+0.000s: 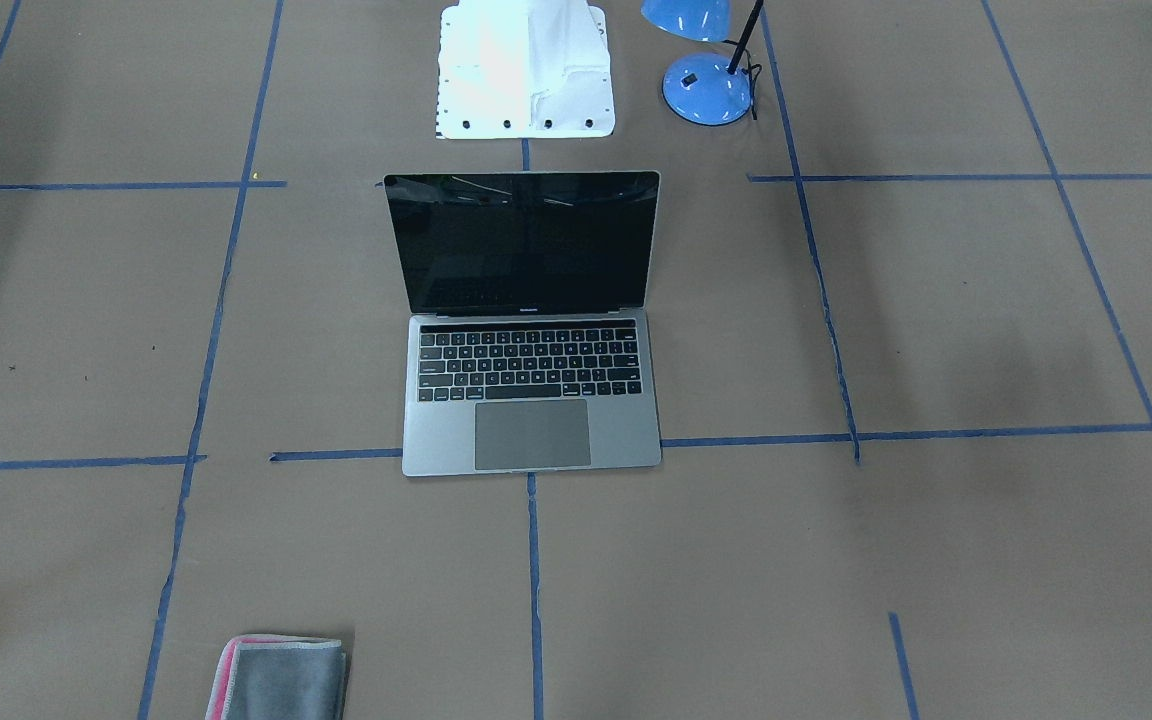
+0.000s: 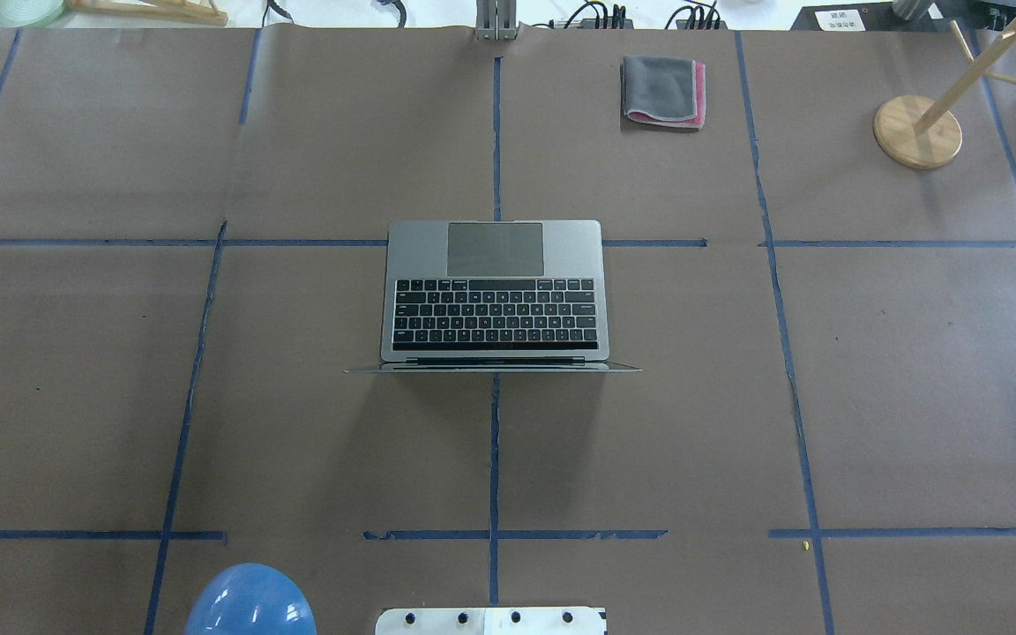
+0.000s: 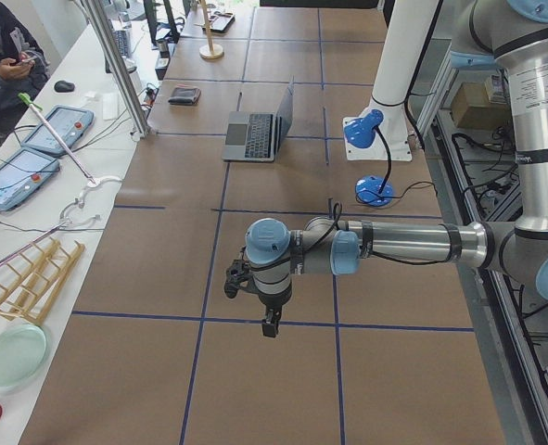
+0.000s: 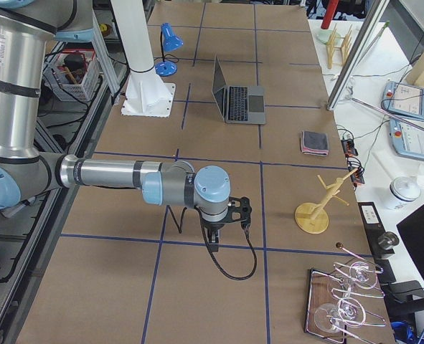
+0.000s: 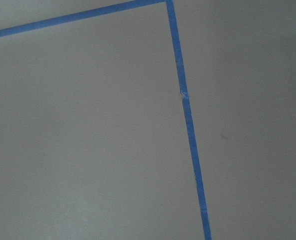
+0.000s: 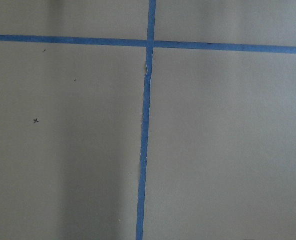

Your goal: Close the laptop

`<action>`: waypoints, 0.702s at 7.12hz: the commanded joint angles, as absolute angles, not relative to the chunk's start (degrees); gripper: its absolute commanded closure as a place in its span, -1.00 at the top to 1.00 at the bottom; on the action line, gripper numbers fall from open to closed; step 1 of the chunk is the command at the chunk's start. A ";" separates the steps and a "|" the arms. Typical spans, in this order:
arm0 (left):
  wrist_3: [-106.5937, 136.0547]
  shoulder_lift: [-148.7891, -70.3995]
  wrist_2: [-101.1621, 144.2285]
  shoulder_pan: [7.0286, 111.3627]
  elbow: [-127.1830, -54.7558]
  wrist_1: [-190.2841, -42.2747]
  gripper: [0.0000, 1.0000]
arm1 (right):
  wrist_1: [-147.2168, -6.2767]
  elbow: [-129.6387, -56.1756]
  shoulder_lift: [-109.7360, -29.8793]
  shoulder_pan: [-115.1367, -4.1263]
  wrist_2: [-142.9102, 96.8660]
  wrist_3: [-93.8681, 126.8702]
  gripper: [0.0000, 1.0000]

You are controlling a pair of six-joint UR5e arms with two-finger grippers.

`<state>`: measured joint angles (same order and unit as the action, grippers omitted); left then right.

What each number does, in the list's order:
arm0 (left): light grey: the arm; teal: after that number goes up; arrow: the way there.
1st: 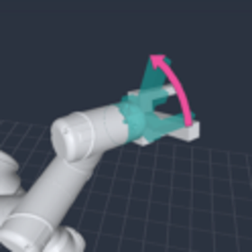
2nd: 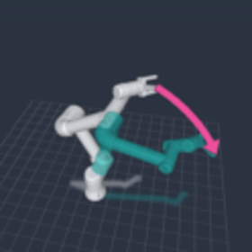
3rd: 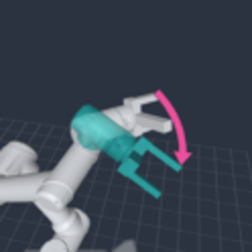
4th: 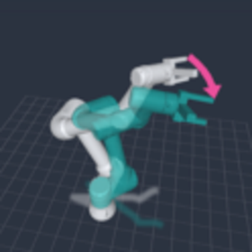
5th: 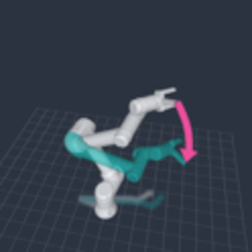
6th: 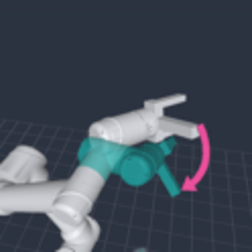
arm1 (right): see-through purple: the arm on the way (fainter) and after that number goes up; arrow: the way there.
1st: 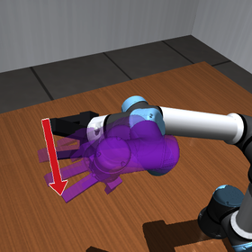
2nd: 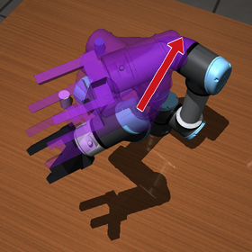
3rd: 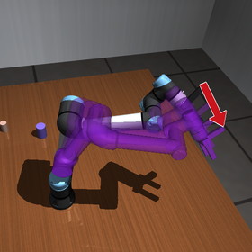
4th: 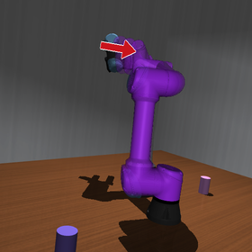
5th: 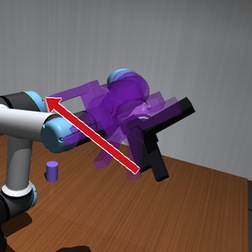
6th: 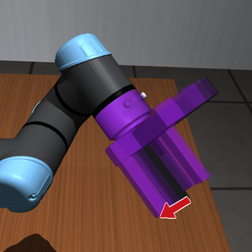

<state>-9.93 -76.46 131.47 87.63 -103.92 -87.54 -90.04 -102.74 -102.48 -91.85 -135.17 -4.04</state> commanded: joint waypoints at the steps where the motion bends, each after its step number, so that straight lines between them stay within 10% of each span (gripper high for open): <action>1: -10.02 -76.55 131.48 87.45 -104.50 -87.54 0.99 | -89.91 -102.74 -102.48 -91.85 -135.18 -4.04 1.00; 5: -9.40 -82.23 131.57 87.28 -105.82 -88.50 0.99 | -89.56 -104.40 -100.56 -91.23 -135.00 -3.87 1.00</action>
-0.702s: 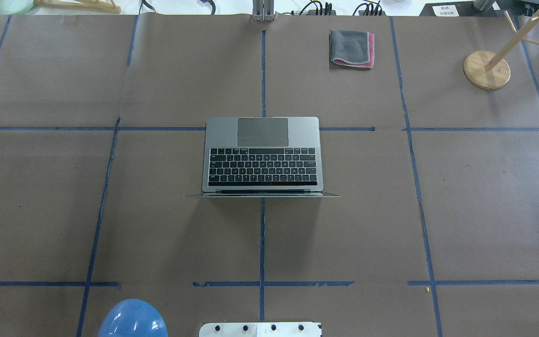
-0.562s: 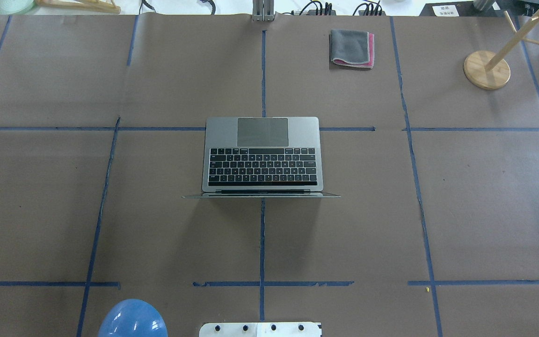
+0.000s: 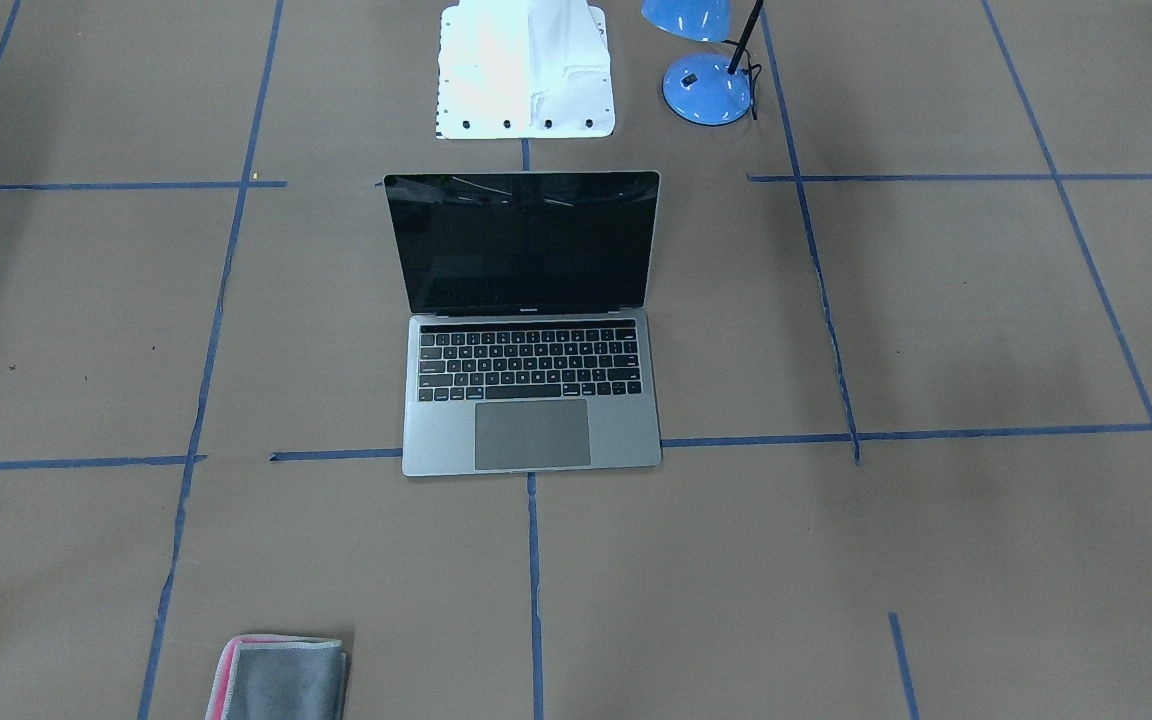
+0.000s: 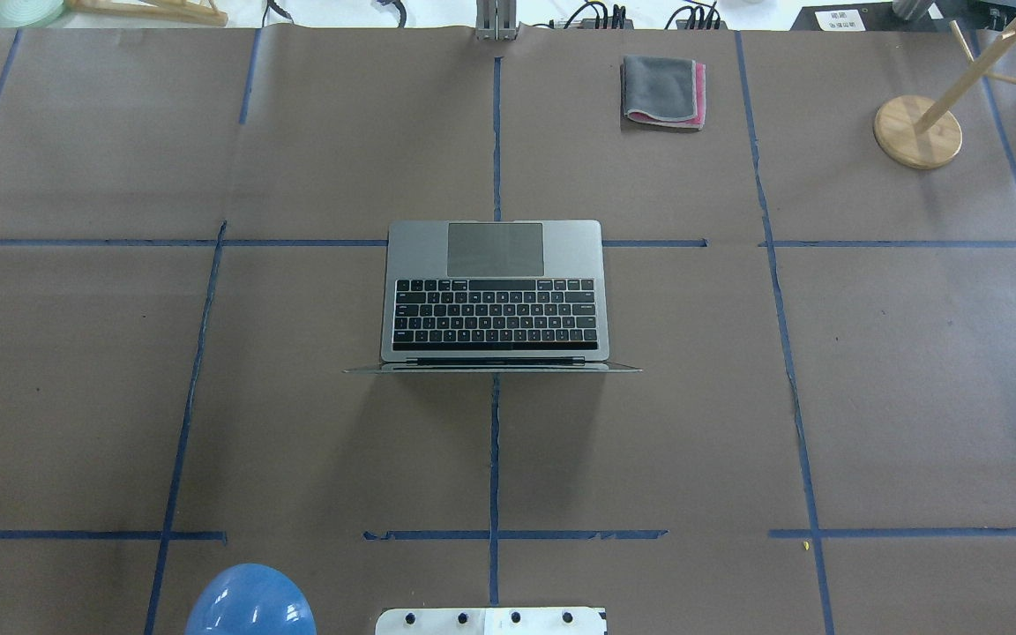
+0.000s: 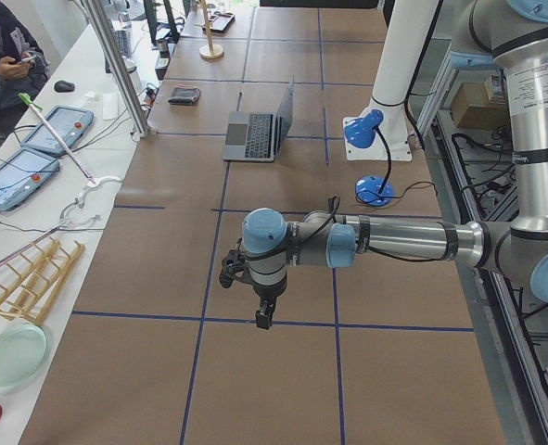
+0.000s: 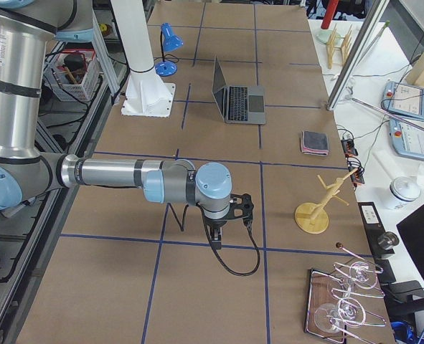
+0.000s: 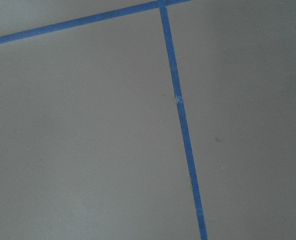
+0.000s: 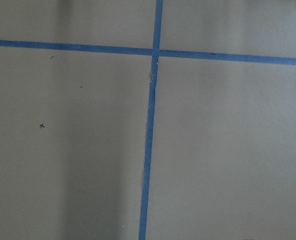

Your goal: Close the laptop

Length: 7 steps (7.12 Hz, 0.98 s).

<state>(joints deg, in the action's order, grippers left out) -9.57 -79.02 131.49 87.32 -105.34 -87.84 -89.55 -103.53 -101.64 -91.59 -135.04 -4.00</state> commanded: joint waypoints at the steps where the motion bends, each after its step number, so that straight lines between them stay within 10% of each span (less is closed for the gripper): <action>1: -9.40 -84.88 131.57 87.28 -105.91 -90.07 0.99 | -89.56 -106.15 -100.46 -91.14 -135.26 -4.04 0.99; 7: -8.27 -86.49 136.84 85.36 -105.47 -96.74 0.99 | -85.98 -112.24 -97.90 -81.92 -135.96 -3.87 0.98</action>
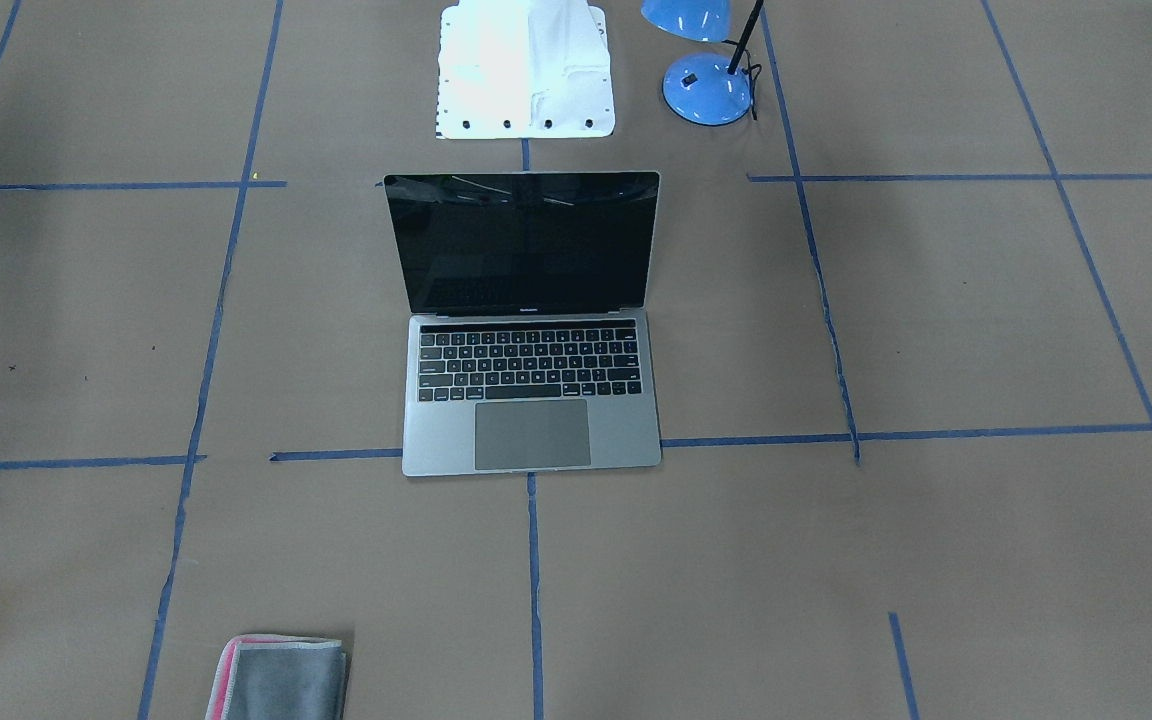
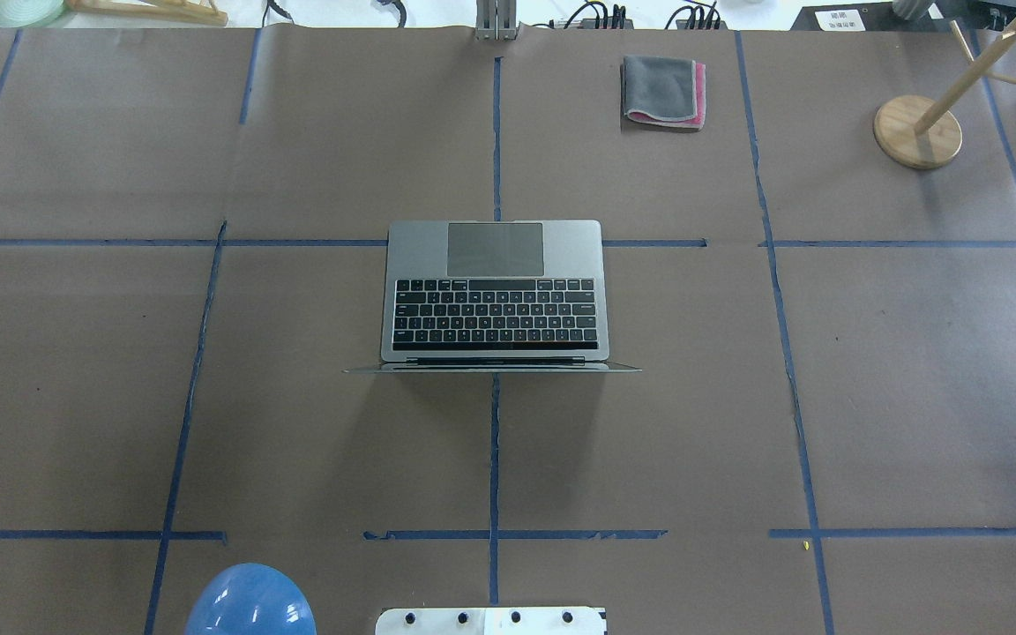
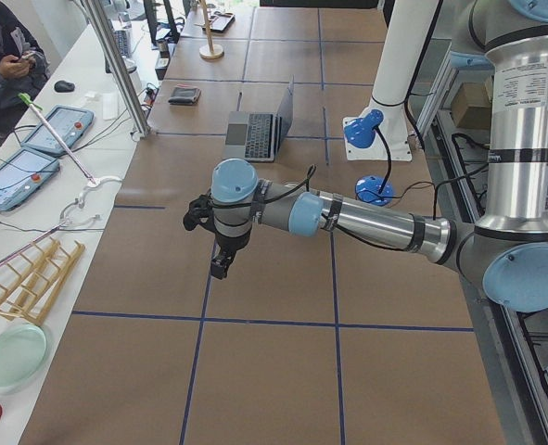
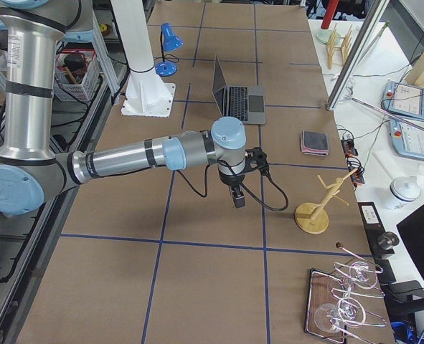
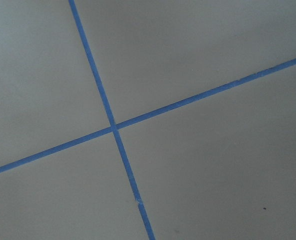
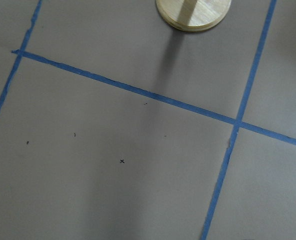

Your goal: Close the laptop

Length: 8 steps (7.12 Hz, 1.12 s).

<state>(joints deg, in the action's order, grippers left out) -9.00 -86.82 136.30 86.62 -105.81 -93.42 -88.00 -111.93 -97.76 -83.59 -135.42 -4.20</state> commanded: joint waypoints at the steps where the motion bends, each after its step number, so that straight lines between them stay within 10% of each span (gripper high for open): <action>1: -4.00 -86.48 139.02 82.73 -105.73 -97.12 0.99 | -85.26 -112.24 -97.91 -79.65 -139.01 -3.08 0.97; 8: 29.42 -82.62 136.77 69.62 -104.59 -126.81 0.99 | -47.71 -111.97 -101.42 -60.95 -131.44 41.49 0.95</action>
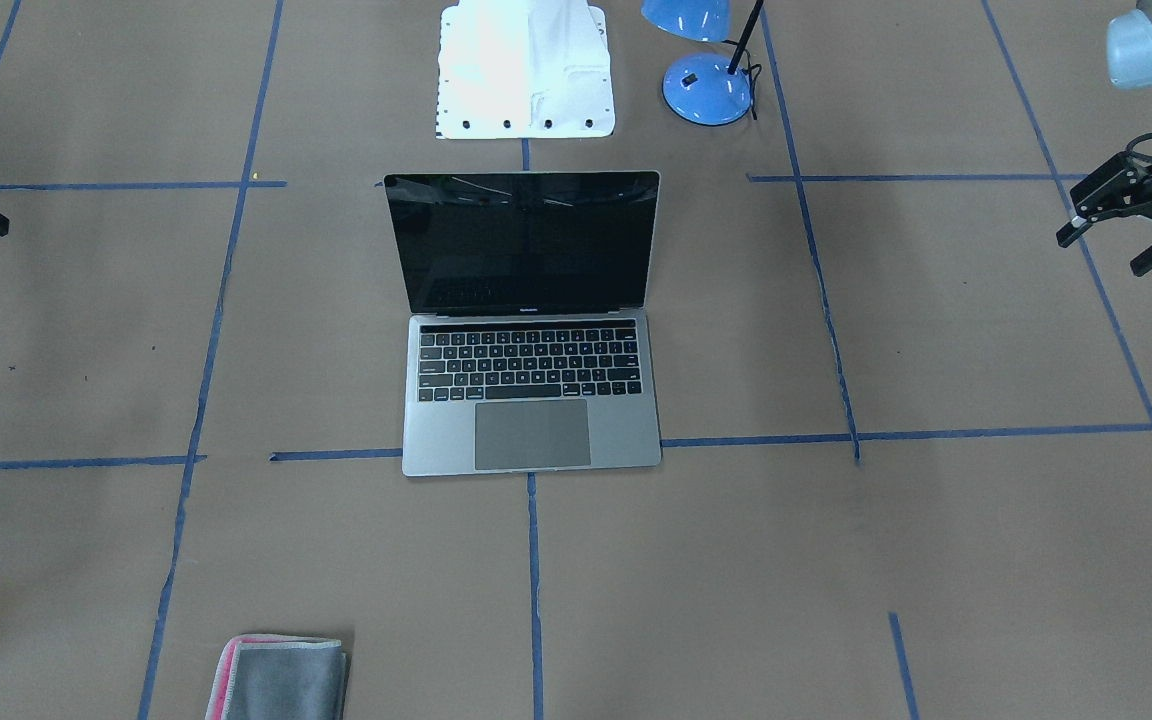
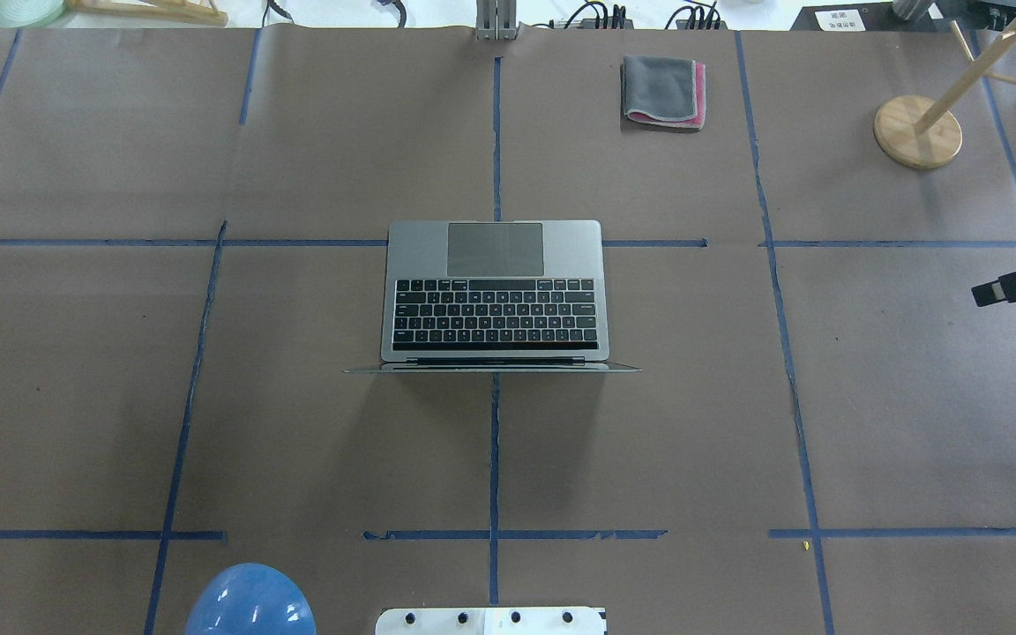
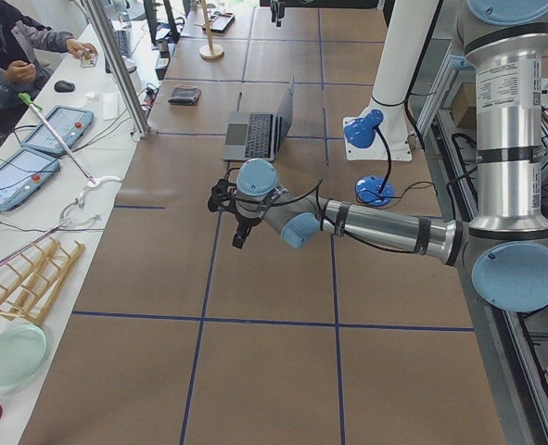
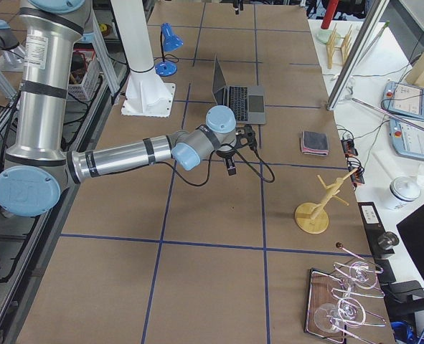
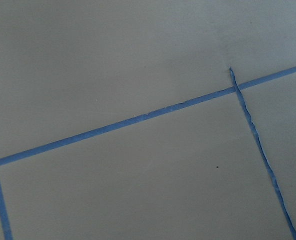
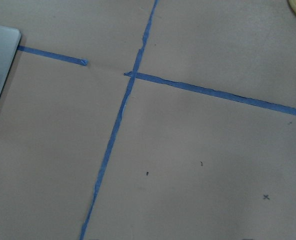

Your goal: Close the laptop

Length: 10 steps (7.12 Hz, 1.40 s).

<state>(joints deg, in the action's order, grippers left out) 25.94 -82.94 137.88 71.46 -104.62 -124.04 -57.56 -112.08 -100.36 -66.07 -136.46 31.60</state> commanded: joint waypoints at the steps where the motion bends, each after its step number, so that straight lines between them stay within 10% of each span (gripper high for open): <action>1: 33.27 -82.62 134.58 66.91 -104.59 -129.70 0.99 | -43.63 -111.97 -101.43 -58.56 -130.79 46.44 0.93; 10: 66.27 -86.28 102.76 29.12 -113.64 -144.49 0.96 | -20.83 -116.17 -102.22 -13.76 -85.14 70.66 0.76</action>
